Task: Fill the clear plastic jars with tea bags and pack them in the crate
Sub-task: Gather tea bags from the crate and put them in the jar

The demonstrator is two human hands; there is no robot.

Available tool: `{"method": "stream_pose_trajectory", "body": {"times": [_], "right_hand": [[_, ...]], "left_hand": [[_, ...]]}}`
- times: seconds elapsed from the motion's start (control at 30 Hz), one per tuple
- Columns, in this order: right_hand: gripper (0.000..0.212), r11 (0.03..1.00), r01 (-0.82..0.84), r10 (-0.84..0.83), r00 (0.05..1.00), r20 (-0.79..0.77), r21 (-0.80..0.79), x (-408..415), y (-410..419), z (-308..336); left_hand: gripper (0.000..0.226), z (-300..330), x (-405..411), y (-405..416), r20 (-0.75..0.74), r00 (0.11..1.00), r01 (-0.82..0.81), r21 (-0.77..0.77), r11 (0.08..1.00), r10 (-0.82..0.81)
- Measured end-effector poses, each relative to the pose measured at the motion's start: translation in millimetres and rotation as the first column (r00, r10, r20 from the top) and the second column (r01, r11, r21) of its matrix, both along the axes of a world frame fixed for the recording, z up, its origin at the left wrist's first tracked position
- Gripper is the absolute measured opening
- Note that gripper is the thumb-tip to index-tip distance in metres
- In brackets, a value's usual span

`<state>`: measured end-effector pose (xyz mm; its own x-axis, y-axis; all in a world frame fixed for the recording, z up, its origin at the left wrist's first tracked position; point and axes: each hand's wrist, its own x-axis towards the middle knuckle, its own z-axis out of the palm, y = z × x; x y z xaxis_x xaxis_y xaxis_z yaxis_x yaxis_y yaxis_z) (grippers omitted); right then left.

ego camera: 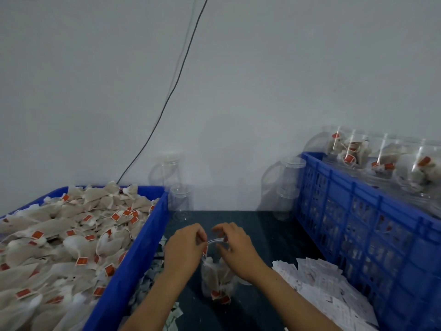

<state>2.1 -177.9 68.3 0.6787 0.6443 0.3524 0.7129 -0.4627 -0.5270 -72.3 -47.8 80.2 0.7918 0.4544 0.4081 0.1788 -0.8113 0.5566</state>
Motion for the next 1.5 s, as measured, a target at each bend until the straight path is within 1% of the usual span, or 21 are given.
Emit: {"method": "stream_pose_trajectory", "body": {"times": [0.07,0.13,0.2,0.23,0.3,0.37,0.43,0.53,0.6,0.67,0.73,0.83,0.9,0.93,1.0,1.07,1.17,1.3,1.4,1.47,1.5], "right_hand": [[0.042,1.0,0.02,-0.02,0.999,0.025,0.002,0.7,1.0,-1.6],[0.039,1.0,0.03,-0.031,0.998,0.062,0.009,0.5,2.1,-2.9],[0.034,0.999,0.04,-0.041,0.995,0.093,0.014,0.1,3.2,-4.0],[0.032,0.999,0.046,-0.047,0.994,0.098,0.014,-0.1,4.1,-4.1],[0.033,0.998,0.063,-0.065,0.993,0.094,0.022,0.3,6.0,-2.5],[0.036,0.997,0.071,-0.071,0.992,0.106,0.002,1.0,7.7,0.2],[0.042,0.995,0.055,-0.045,0.992,0.116,-0.085,1.3,9.9,1.4],[0.038,0.967,0.019,-0.005,0.999,0.054,-0.253,-1.1,12.4,2.9],[0.036,0.941,0.011,-0.002,1.0,0.029,-0.337,-0.7,12.1,5.9],[0.036,0.936,0.019,-0.01,1.0,0.028,-0.352,0.4,11.8,10.0],[0.038,0.975,0.062,-0.057,0.998,0.029,-0.214,2.6,9.8,13.2],[0.045,0.982,0.123,-0.119,0.992,-0.037,0.141,7.4,2.4,14.9],[0.051,0.944,0.143,-0.117,0.988,-0.104,0.296,8.7,-6.2,13.1],[0.052,0.93,0.152,-0.116,0.985,-0.124,0.335,9.0,-10.9,11.4],[0.051,0.908,0.172,-0.119,0.98,-0.159,0.381,10.7,-20.4,6.2],[0.049,0.9,0.201,-0.127,0.97,-0.209,0.387,13.2,-30.3,-1.4],[0.047,0.895,0.24,-0.14,0.952,-0.273,0.377,17.3,-43.0,-12.7],[0.045,0.871,0.299,-0.175,0.93,-0.323,0.39,22.5,-55.1,-20.5],[0.045,0.852,0.339,-0.197,0.914,-0.355,0.399,28.9,-64.1,-23.5],[0.045,0.842,0.361,-0.21,0.904,-0.372,0.401,32.9,-71.2,-24.0],[0.045,0.836,0.372,-0.217,0.899,-0.38,0.403,34.5,-75.0,-23.5]], "left_hand": [[0.015,-1.8,-0.5,0.6,0.001,1.0,0.023,0.073,0.997,-0.023],[0.026,-2.0,1.5,4.6,-0.045,0.997,0.053,-0.109,0.993,-0.058],[0.028,-1.3,2.2,8.5,-0.011,0.991,0.12,-0.388,0.914,-0.134],[0.023,-1.3,0.3,9.9,0.029,0.988,0.145,-0.475,0.868,-0.149],[0.007,-3.9,-5.8,14.4,0.101,0.987,0.162,-0.563,0.811,-0.128],[0.012,-9.9,-11.7,19.7,0.122,0.988,0.149,-0.601,0.785,-0.094],[0.022,-15.0,-16.4,25.7,0.131,0.99,0.126,-0.61,0.782,-0.057],[0.036,-25.9,-24.3,35.7,0.126,0.99,0.026,-0.598,0.801,0.062],[0.037,-38.2,-29.6,40.2,0.037,0.994,-0.063,-0.565,0.823,0.102],[0.035,-53.6,-35.6,42.0,-0.1,0.988,-0.149,-0.499,0.854,0.113],[0.025,-70.7,-41.2,41.9,-0.209,0.97,-0.201,-0.417,0.887,0.122],[0.019,-78.9,-51.4,40.8,-0.249,0.954,-0.231,-0.246,0.941,0.169],[0.025,-77.0,-55.2,41.3,-0.242,0.958,-0.221,-0.279,0.934,0.154],[0.026,-76.0,-55.7,42.4,-0.262,0.957,-0.199,-0.296,0.934,0.121],[0.02,-71.9,-57.8,43.9,-0.265,0.952,-0.234,-0.316,0.92,0.151],[0.009,-71.4,-56.0,45.1,-0.26,0.95,-0.241,-0.271,0.932,0.17],[0.011,-69.2,-55.1,47.1,-0.295,0.94,-0.249,-0.239,0.939,0.174],[0.027,-69.2,-51.0,45.9,-0.247,0.961,-0.182,-0.22,0.958,0.125],[0.019,-55.5,-43.3,36.6,-0.039,0.991,-0.137,-0.274,0.952,0.131],[0.007,-36.2,-35.6,25.6,0.109,0.987,-0.089,-0.27,0.959,0.122],[0.009,-26.6,-30.2,20.2,0.161,0.983,-0.047,-0.256,0.966,0.09]]}}
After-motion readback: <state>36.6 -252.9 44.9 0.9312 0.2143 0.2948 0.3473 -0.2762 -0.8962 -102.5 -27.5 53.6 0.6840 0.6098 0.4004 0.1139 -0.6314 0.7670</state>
